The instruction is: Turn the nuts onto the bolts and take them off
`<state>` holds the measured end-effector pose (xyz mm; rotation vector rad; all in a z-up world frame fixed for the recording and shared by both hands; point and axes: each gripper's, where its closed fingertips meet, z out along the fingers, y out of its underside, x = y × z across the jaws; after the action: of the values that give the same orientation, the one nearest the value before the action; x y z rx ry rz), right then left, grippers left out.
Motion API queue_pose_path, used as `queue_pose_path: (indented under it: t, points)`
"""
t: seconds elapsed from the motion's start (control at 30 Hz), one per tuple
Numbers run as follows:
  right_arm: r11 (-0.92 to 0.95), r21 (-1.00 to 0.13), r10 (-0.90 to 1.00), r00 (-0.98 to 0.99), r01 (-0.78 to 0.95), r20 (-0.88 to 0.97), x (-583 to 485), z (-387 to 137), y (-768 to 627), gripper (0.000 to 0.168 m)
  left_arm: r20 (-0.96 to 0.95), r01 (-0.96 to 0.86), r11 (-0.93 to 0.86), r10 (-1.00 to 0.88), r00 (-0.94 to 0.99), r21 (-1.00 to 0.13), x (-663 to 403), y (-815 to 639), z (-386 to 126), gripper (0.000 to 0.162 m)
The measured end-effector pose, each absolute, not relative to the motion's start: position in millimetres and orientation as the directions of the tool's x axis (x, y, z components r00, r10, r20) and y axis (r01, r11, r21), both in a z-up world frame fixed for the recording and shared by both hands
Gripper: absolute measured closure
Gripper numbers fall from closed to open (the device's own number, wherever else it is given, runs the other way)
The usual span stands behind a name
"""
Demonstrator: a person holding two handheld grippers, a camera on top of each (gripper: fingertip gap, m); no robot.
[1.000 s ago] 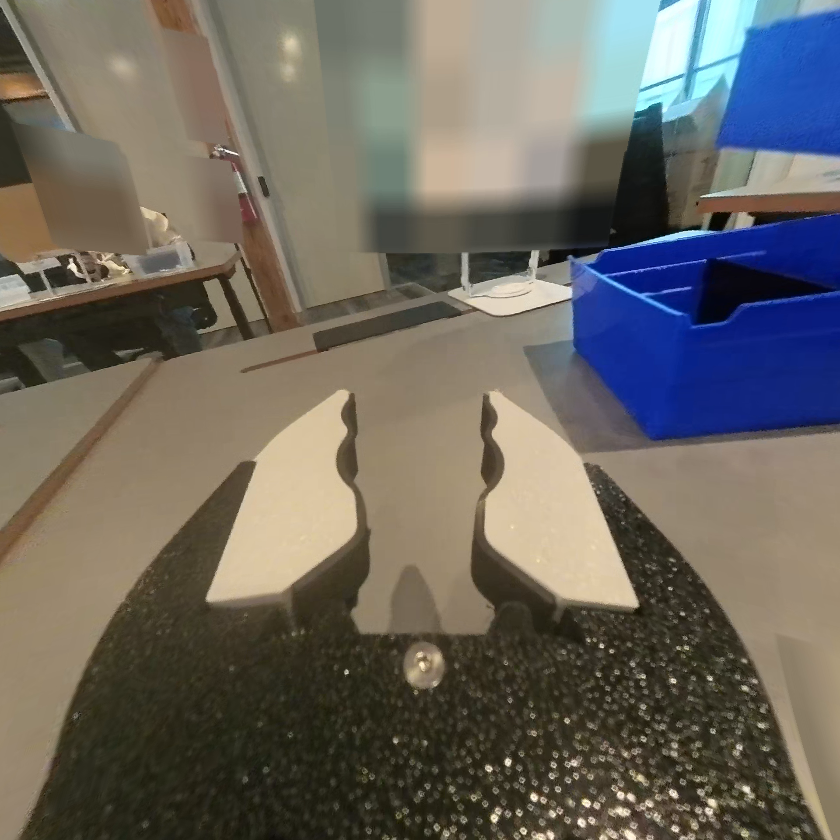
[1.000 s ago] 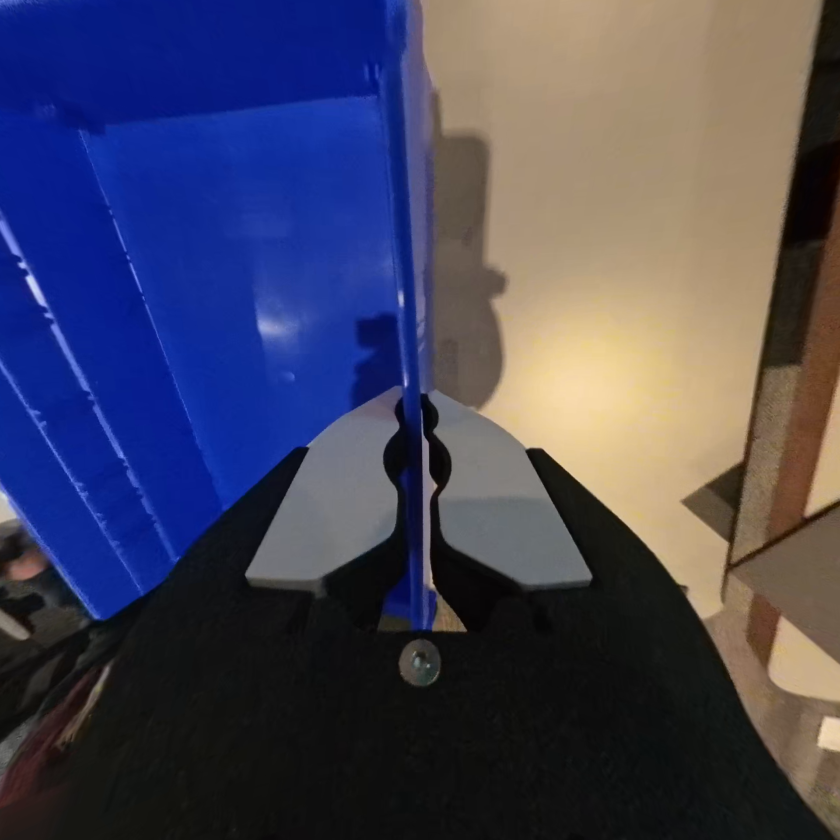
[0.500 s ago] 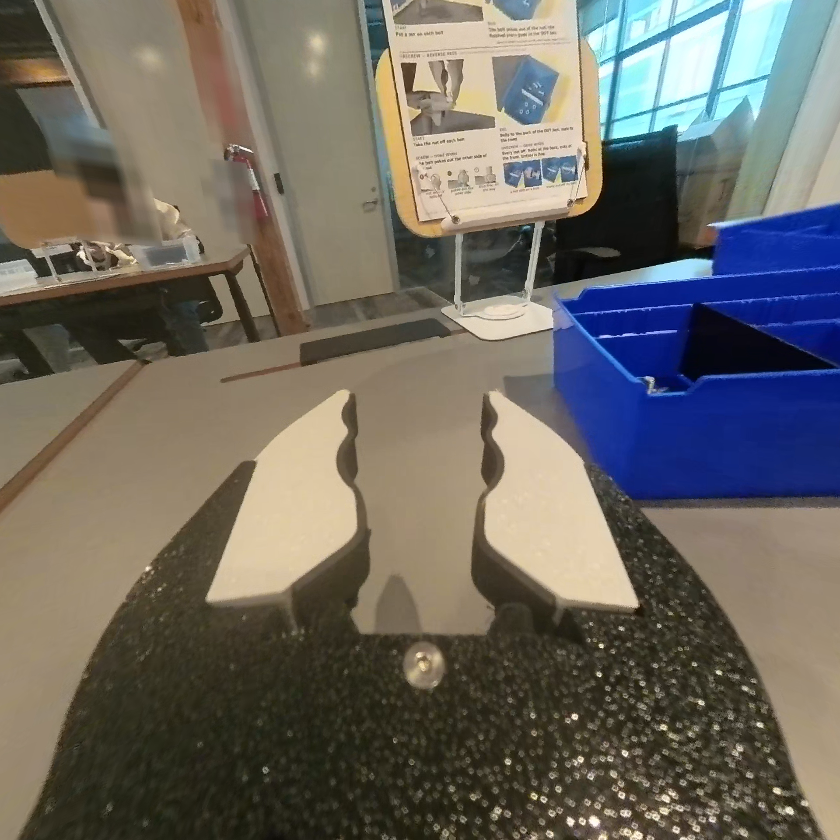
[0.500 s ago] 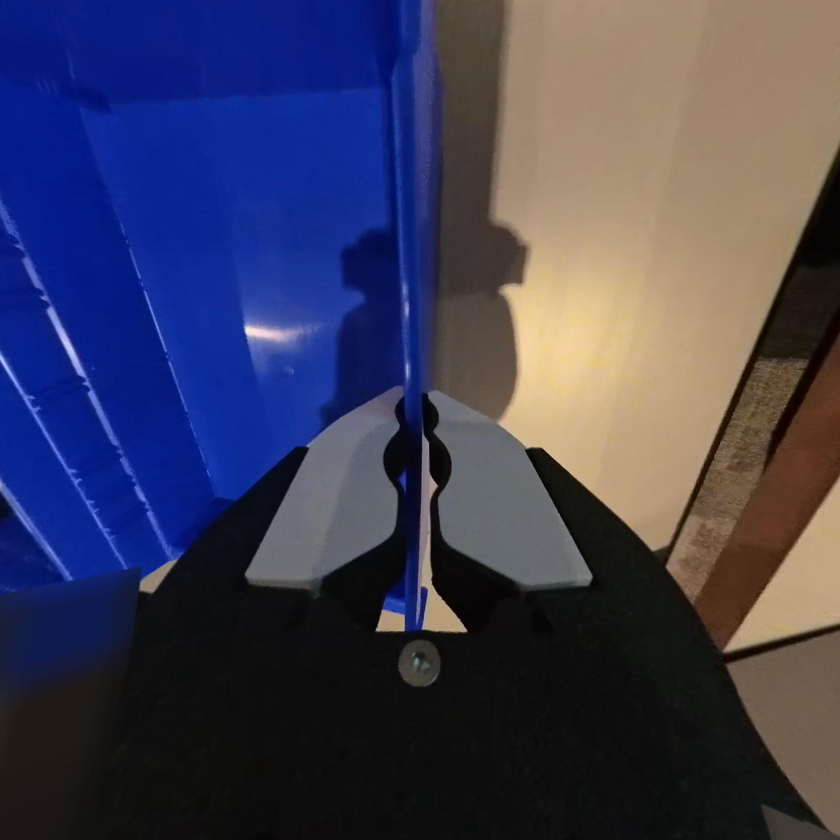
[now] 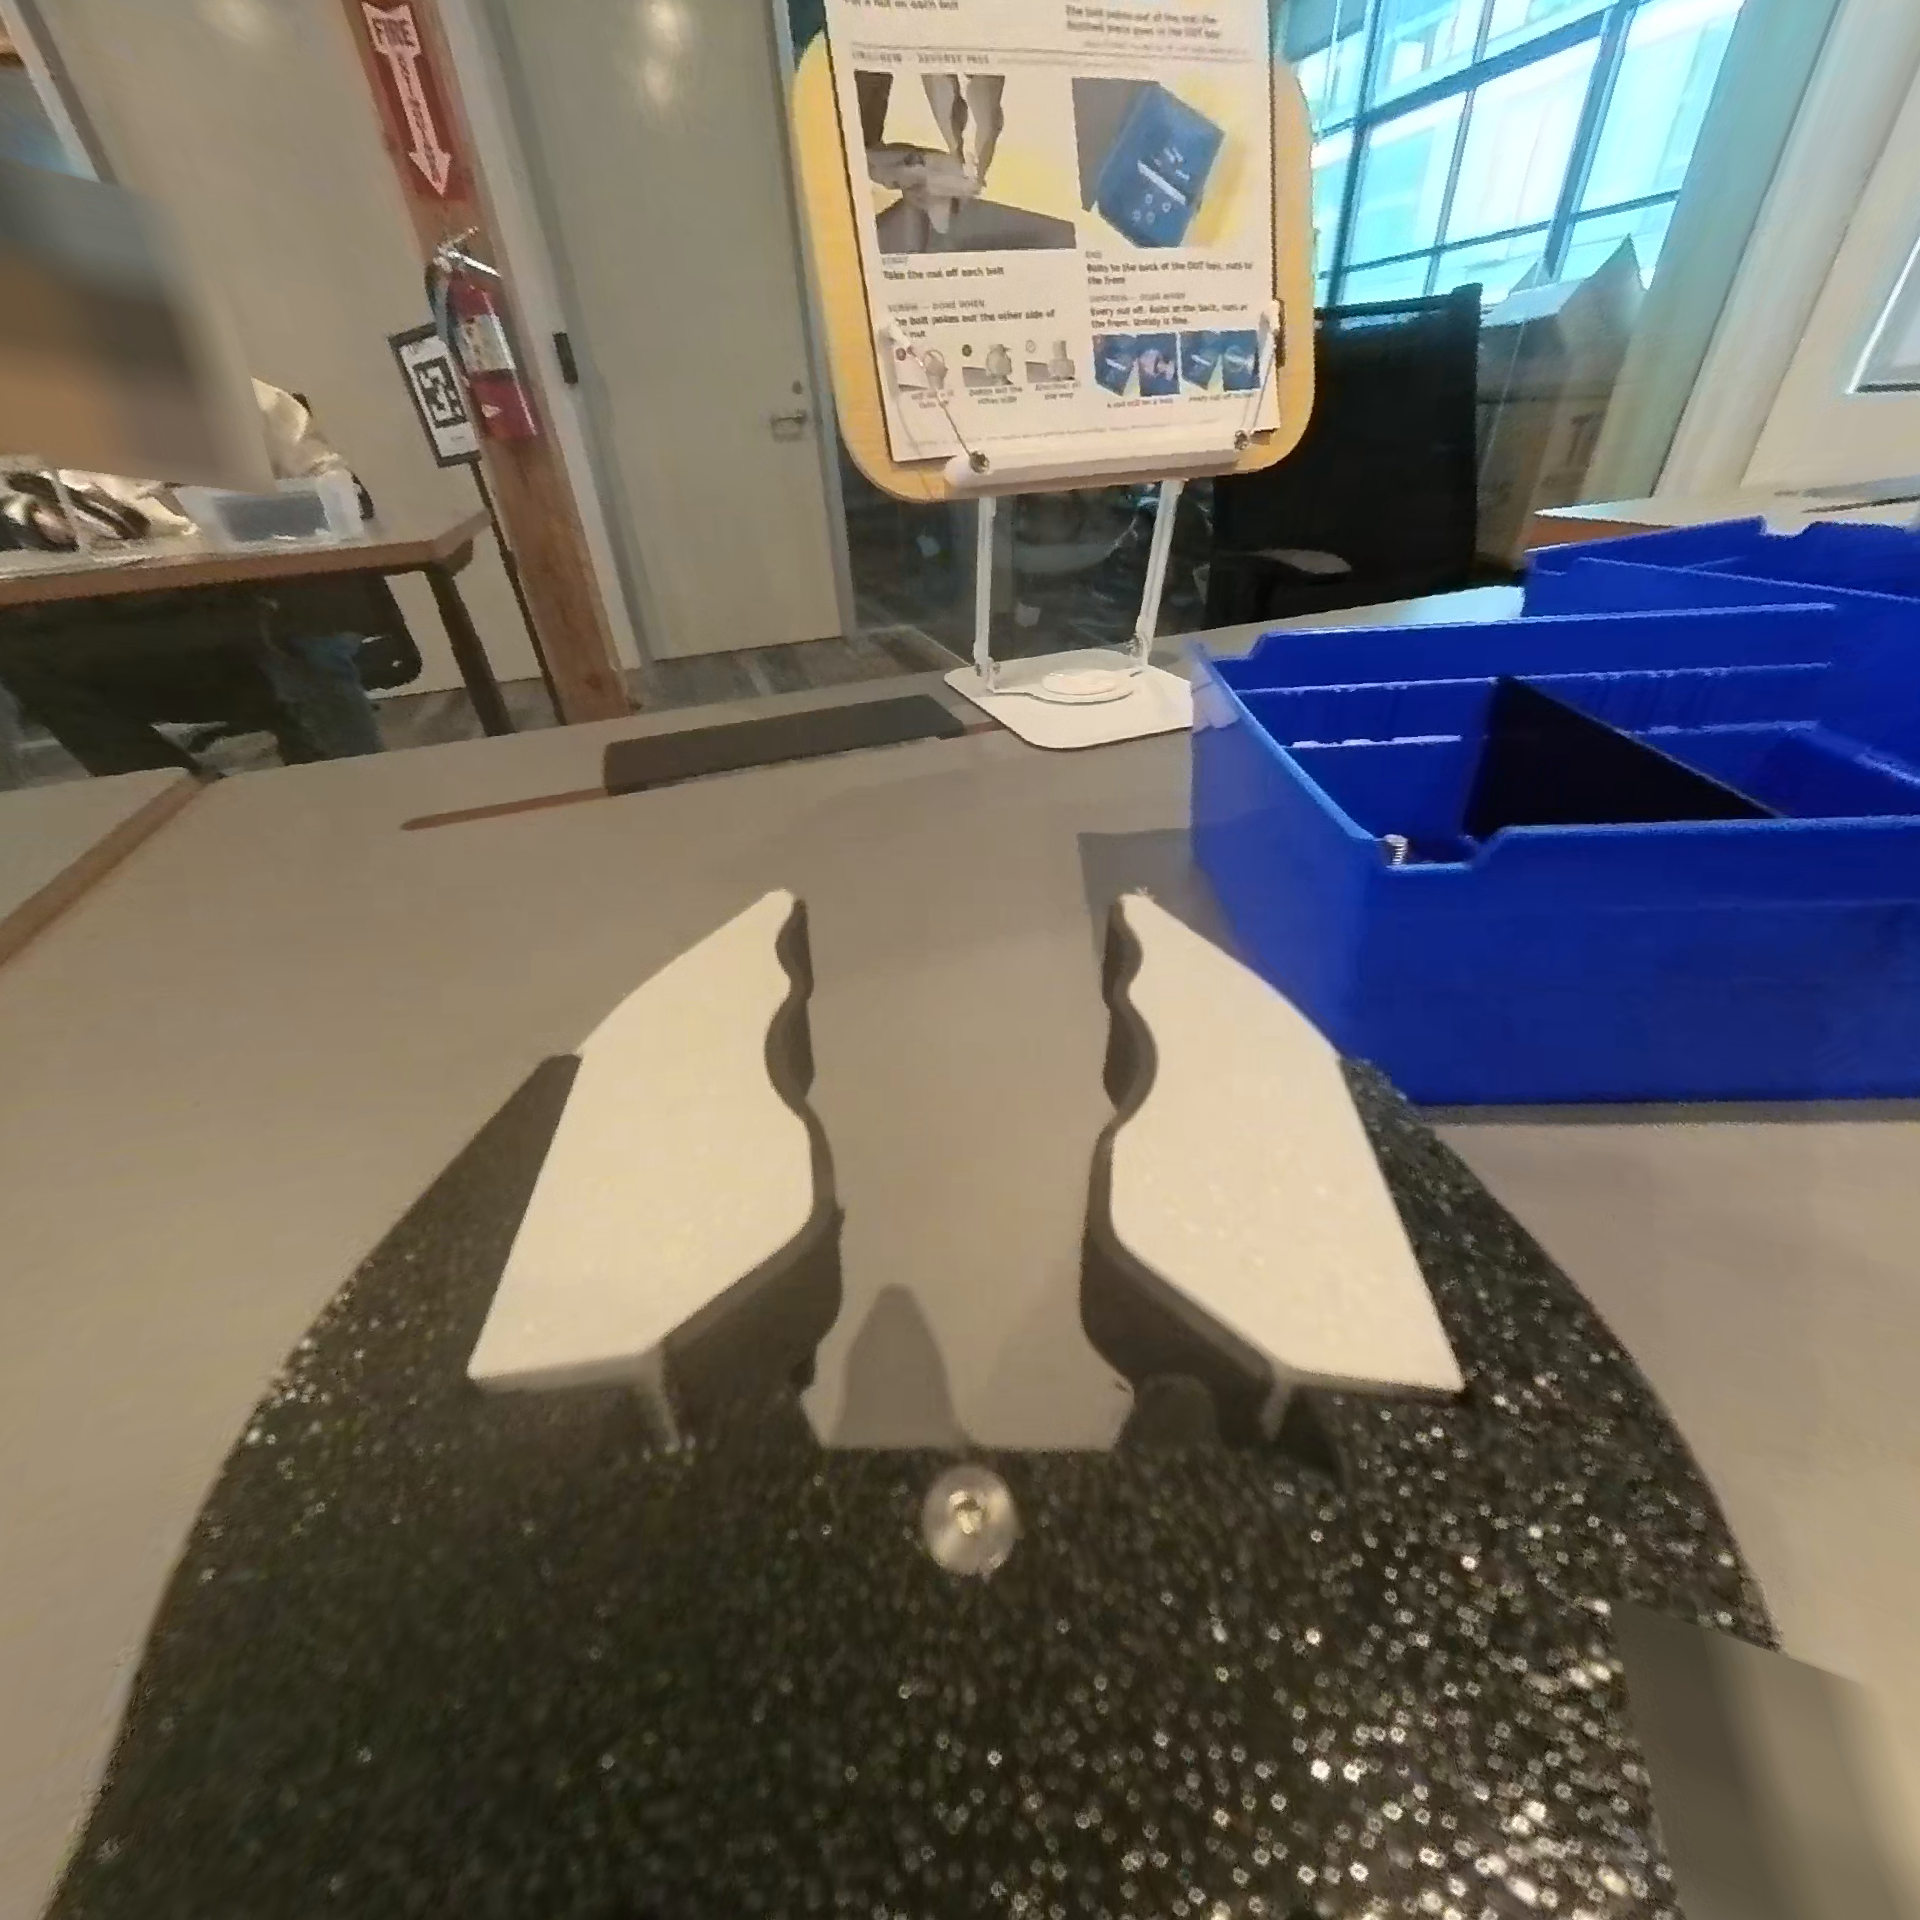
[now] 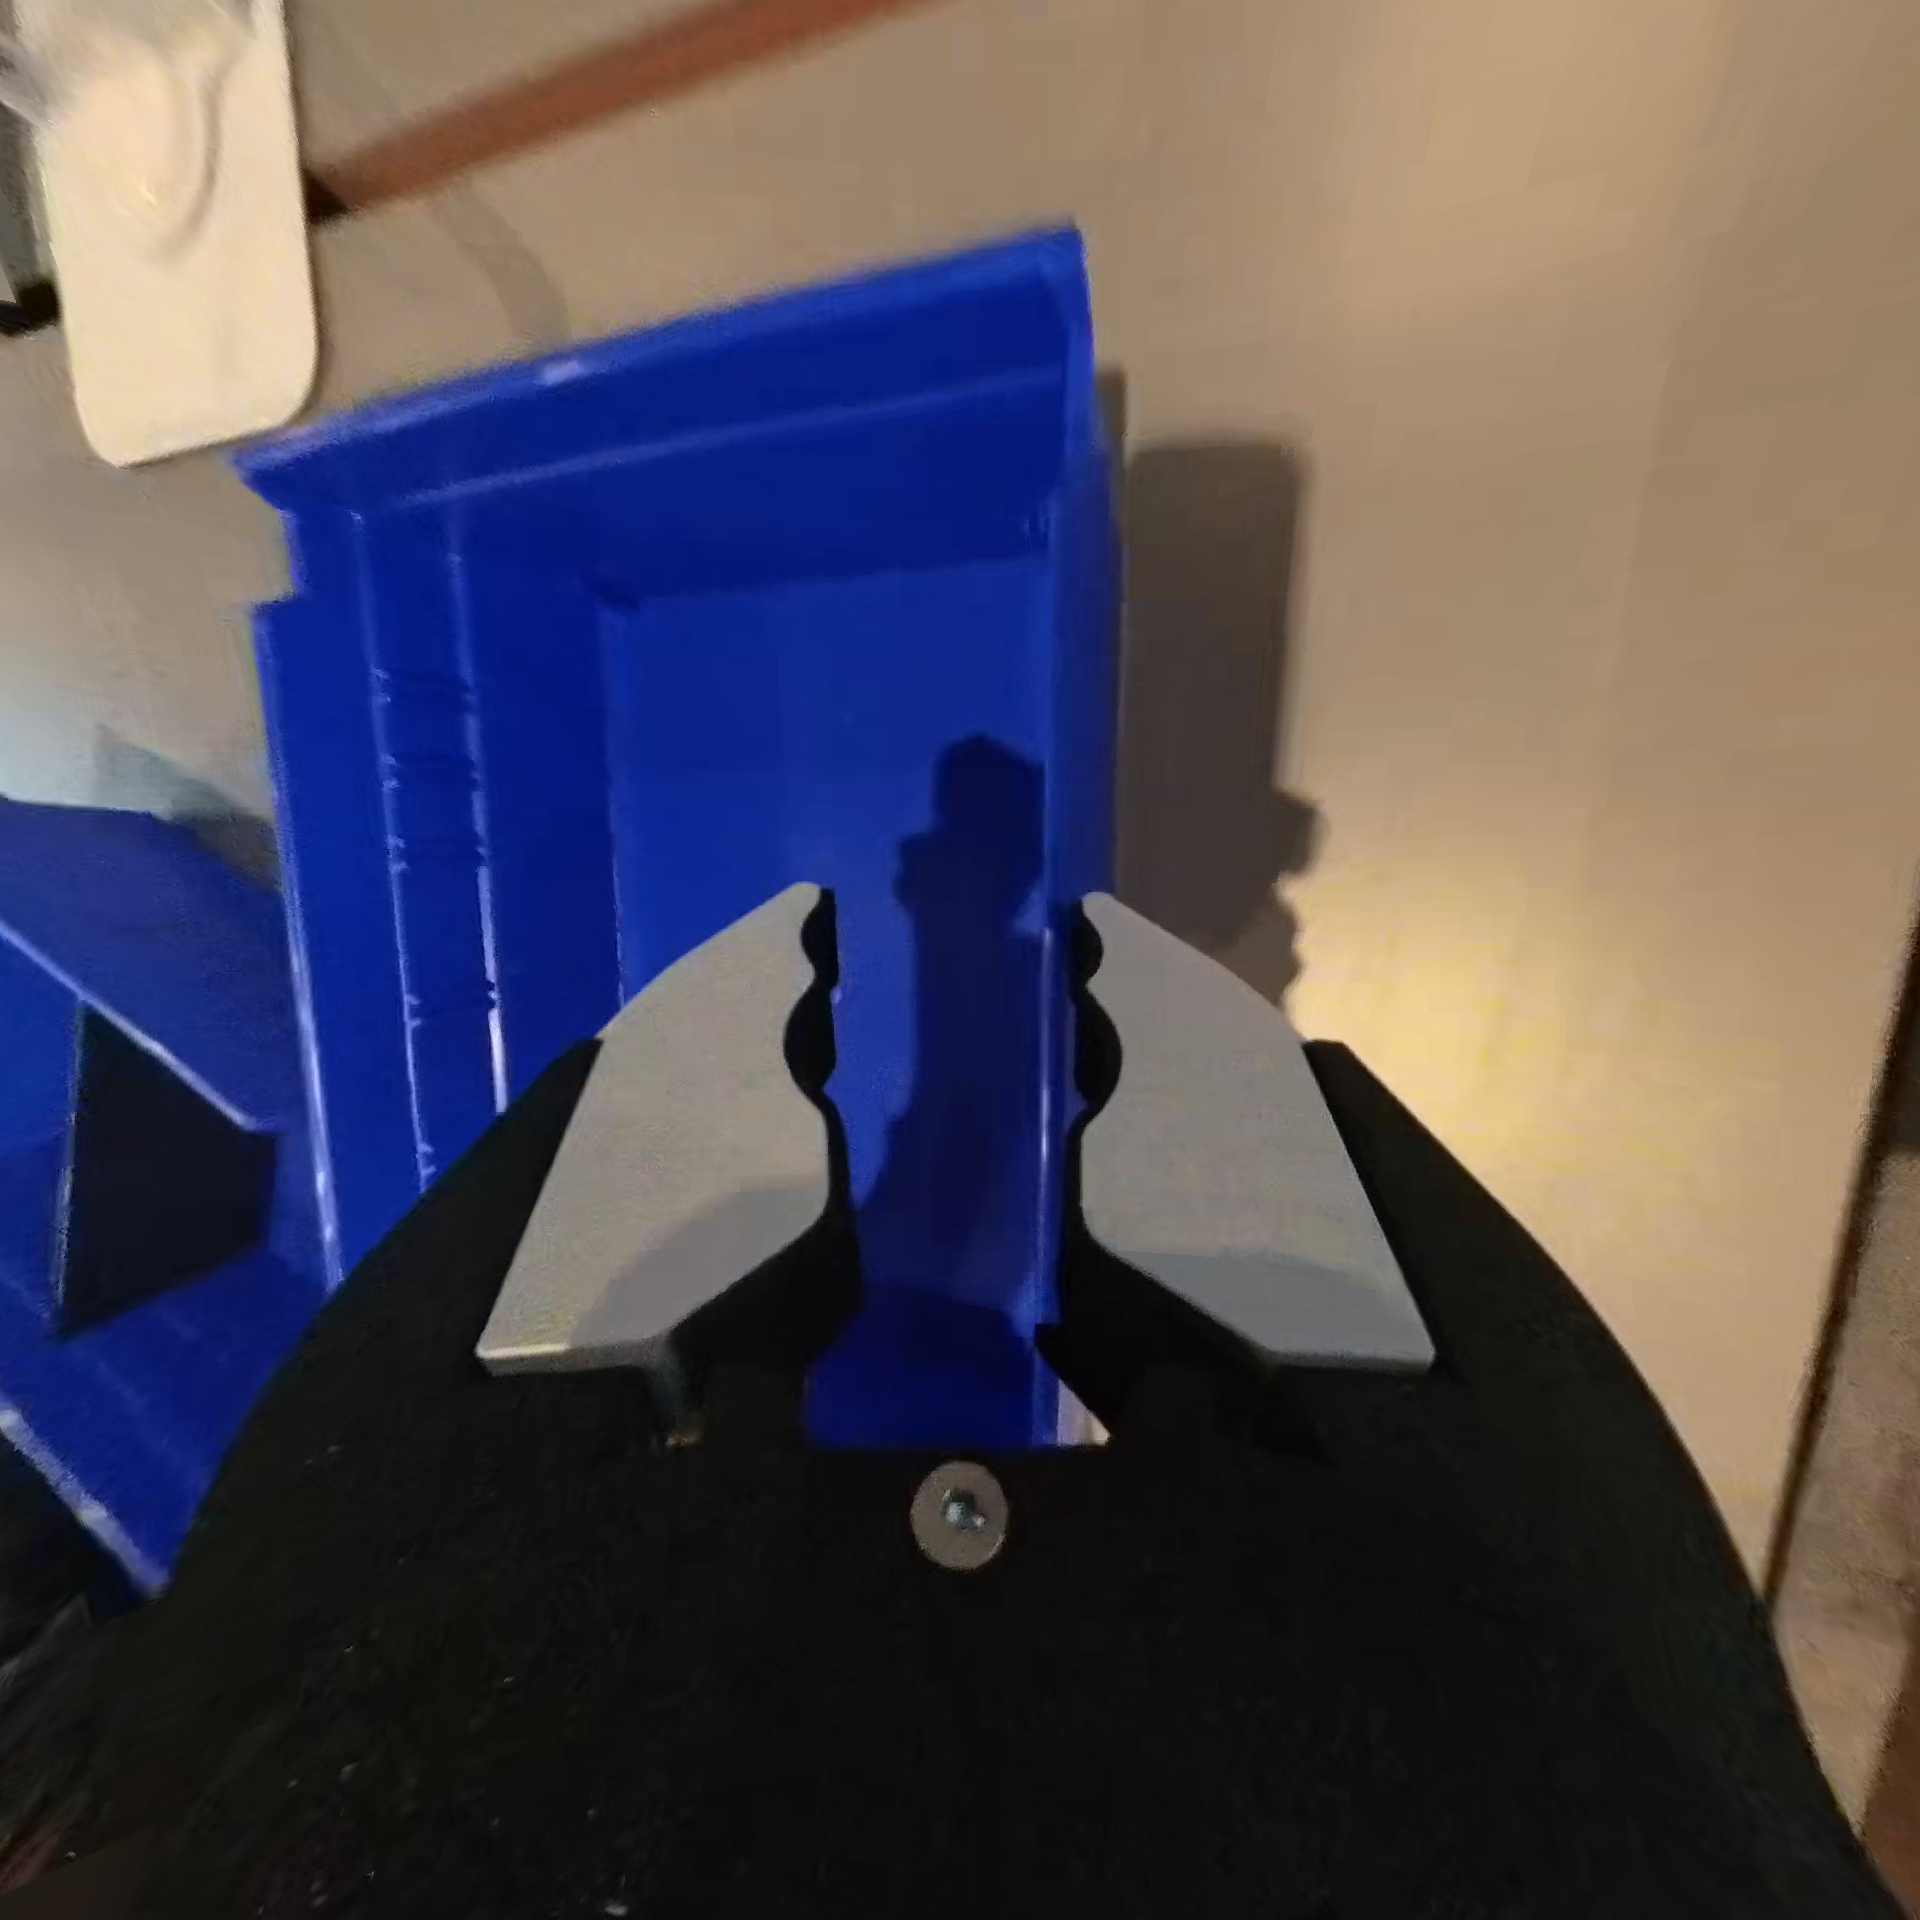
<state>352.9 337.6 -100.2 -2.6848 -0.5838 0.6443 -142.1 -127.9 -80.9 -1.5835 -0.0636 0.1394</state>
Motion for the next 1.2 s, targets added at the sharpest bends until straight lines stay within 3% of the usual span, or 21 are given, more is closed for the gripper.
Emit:
queue_pose_path:
  t: [0.07,0.17,0.27,0.4,0.5,0.7,0.83,0.97,1.2]
  points:
    - [-0.774,-0.53,0.557,0.772,0.347,-0.308,343,-80,338,0.125,-0.029,-0.028,-0.009,0.106,0.994,-1.0,-136,-129,-81,0.108]
    - [-0.588,-0.765,0.736,0.567,0.263,-0.37,287,-33,313,0.115,-0.009,-0.011,0.02,0.097,0.995,-1.0,-134,-128,-77,0.108]
    - [-0.473,-0.82,0.873,0.302,0.322,-0.384,235,-11,254,0.125,0.048,0.045,0.048,0.058,0.997,-0.998,-130,-125,-71,0.108]
    - [-0.307,-0.731,0.944,0.096,0.609,-0.316,194,-44,183,0.131,0.113,0.115,0.007,-0.112,0.987,-0.993,-99,-122,-68,0.11]
    - [-0.191,-0.66,0.96,-0.001,0.727,-0.28,173,-67,146,0.131,0.136,0.125,-0.055,-0.255,0.957,-0.991,-64,-122,-72,0.111]
    - [0.005,-0.551,0.998,0.031,0.835,0.056,149,-98,158,0.127,0.038,0.014,-0.081,-0.304,0.952,-0.997,-34,-124,-76,0.111]
    - [0.004,-0.421,1.0,0.005,0.907,0.02,142,-112,155,0.128,0.037,0.02,-0.058,-0.313,0.949,-0.998,-31,-127,-71,0.111]
    - [0.001,-0.257,1.0,0.006,0.966,0.027,142,-131,161,0.143,0.034,0.021,-0.047,-0.3,0.953,-0.999,-36,-134,-68,0.11]
    - [-0.15,-0.256,0.988,0.132,0.955,-0.085,98,-130,145,0.161,0.056,0.051,-0.025,-0.233,0.971,-0.998,-63,-148,-68,0.111]
